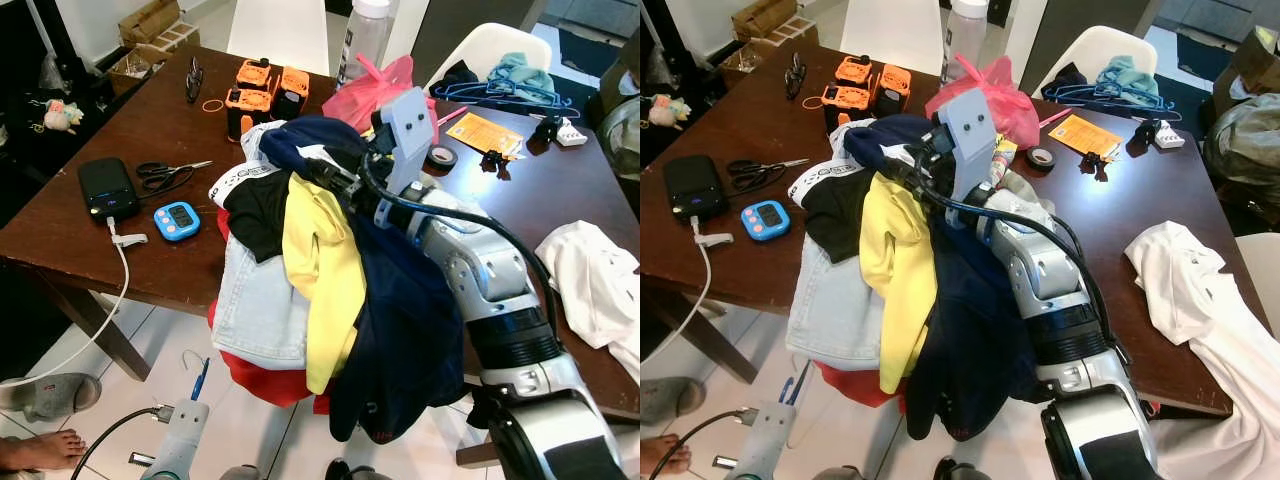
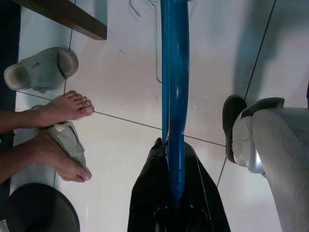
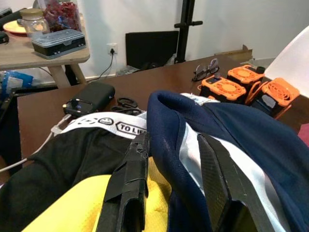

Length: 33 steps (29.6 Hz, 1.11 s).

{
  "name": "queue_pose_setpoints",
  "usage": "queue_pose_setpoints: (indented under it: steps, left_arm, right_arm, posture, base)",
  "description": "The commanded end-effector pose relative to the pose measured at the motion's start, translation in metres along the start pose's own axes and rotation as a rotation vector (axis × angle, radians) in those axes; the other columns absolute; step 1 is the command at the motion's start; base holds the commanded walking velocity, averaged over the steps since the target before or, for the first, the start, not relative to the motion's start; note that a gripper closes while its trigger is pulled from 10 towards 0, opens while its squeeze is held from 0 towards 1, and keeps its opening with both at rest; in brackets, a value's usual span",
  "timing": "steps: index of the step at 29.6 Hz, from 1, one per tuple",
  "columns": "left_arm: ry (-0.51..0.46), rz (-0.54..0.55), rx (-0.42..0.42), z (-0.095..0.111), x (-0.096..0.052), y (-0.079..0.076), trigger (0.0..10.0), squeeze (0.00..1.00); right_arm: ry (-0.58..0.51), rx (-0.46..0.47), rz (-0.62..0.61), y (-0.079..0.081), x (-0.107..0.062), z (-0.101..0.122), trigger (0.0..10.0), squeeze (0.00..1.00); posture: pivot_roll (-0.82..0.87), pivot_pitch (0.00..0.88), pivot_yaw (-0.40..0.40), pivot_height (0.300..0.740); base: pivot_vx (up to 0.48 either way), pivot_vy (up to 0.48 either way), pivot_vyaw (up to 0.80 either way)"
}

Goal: Hang hanger

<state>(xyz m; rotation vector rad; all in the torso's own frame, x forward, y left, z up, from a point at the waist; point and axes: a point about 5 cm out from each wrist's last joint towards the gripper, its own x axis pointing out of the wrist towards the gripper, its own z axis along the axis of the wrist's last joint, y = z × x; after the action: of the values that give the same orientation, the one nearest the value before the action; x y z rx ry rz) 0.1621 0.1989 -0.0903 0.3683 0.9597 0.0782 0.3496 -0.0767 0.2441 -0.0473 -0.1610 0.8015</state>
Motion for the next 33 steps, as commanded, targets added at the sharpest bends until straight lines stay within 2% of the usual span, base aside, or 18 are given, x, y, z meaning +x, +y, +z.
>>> queue_pose_setpoints:
  steps: [1,4,5,7,9,12,15,17,18,20,24,29,31,33]
  left_arm:
    - [0.026,-0.155,-0.02,-0.007,-0.008,-0.038,10.0,0.0]
    - [0.027,-0.155,-0.023,-0.007,-0.009,-0.039,10.0,0.0]
    - [0.027,-0.155,-0.023,-0.007,-0.009,-0.039,10.0,0.0]
    - [0.028,-0.155,-0.028,-0.007,-0.009,-0.039,10.0,0.0]
    - [0.029,-0.155,-0.03,-0.008,-0.009,-0.039,10.0,0.0]
    - [0.032,-0.154,-0.036,-0.008,-0.009,-0.039,10.0,0.0]
    - [0.033,-0.153,-0.04,-0.008,-0.009,-0.039,10.0,0.0]
    - [0.034,-0.153,-0.042,-0.009,-0.009,-0.039,10.0,0.0]
    - [0.035,-0.153,-0.043,-0.009,-0.009,-0.039,10.0,0.0]
    - [0.035,-0.153,-0.043,-0.009,-0.009,-0.039,10.0,0.0]
    - [0.036,-0.155,-0.043,-0.009,-0.009,-0.039,10.0,0.0]
    - [0.035,-0.157,-0.043,-0.009,-0.009,-0.039,10.0,0.0]
    - [0.037,-0.157,-0.043,-0.009,-0.009,-0.039,10.0,0.0]
    - [0.044,-0.155,-0.042,-0.013,-0.009,-0.037,10.0,0.0]
  right_arm:
    - [0.028,-0.017,0.011,0.004,0.003,-0.006,10.0,0.0]
    - [0.069,-0.076,0.037,0.015,0.009,-0.016,10.0,0.0]
    - [0.069,-0.076,0.037,0.015,0.009,-0.016,10.0,0.0]
    - [0.141,-0.154,0.051,0.019,0.012,-0.028,10.0,0.0]
    - [0.168,-0.184,0.05,0.02,0.013,-0.032,10.0,0.0]
    - [0.206,-0.193,-0.069,0.009,0.016,-0.037,10.0,0.0]
    - [0.204,-0.183,-0.135,0.001,0.017,-0.035,10.0,0.0]
    - [0.184,-0.185,-0.183,-0.008,0.016,-0.03,10.0,0.0]
    - [0.138,-0.196,-0.198,-0.013,0.016,-0.02,10.0,0.0]
    - [0.113,-0.199,-0.208,-0.014,0.016,-0.016,10.0,0.0]
    - [0.056,-0.186,-0.194,-0.014,0.016,-0.005,10.0,0.0]
    - [0.095,-0.191,-0.122,-0.004,0.018,-0.015,10.0,0.0]
    - [0.133,-0.158,-0.045,0.005,0.018,-0.024,10.0,0.0]
    - [0.14,-0.078,0.037,0.015,0.017,-0.03,10.0,0.0]
  posture:
    - [0.12,0.05,-0.089,0.74]
    - [0.13,0.051,-0.09,0.74]
    - [0.13,0.051,-0.09,0.74]
    - [0.12,0.054,-0.094,0.74]
    - [0.12,0.054,-0.094,0.74]
    - [0.13,0.055,-0.097,0.74]
    - [0.13,0.056,-0.099,0.74]
    - [0.13,0.056,-0.099,0.74]
    - [0.13,0.057,-0.099,0.74]
    - [0.12,0.058,-0.098,0.74]
    - [0.12,0.057,-0.098,0.74]
    - [0.12,0.056,-0.098,0.74]
    - [0.12,0.056,-0.099,0.74]
    - [0.13,0.055,-0.097,0.74]
  base:
    - [0.0,0.0,0.0]
    - [0.0,0.0,0.0]
    - [0.0,0.0,0.0]
    - [0.0,0.0,0.0]
    - [0.0,0.0,0.0]
    - [0.0,0.0,0.0]
    - [0.0,0.0,0.0]
    - [0.0,0.0,0.0]
    - [0.0,0.0,0.0]
    - [0.0,0.0,0.0]
    - [0.0,0.0,0.0]
    - [0.0,0.0,0.0]
    - [0.0,0.0,0.0]
    - [0.0,0.0,0.0]
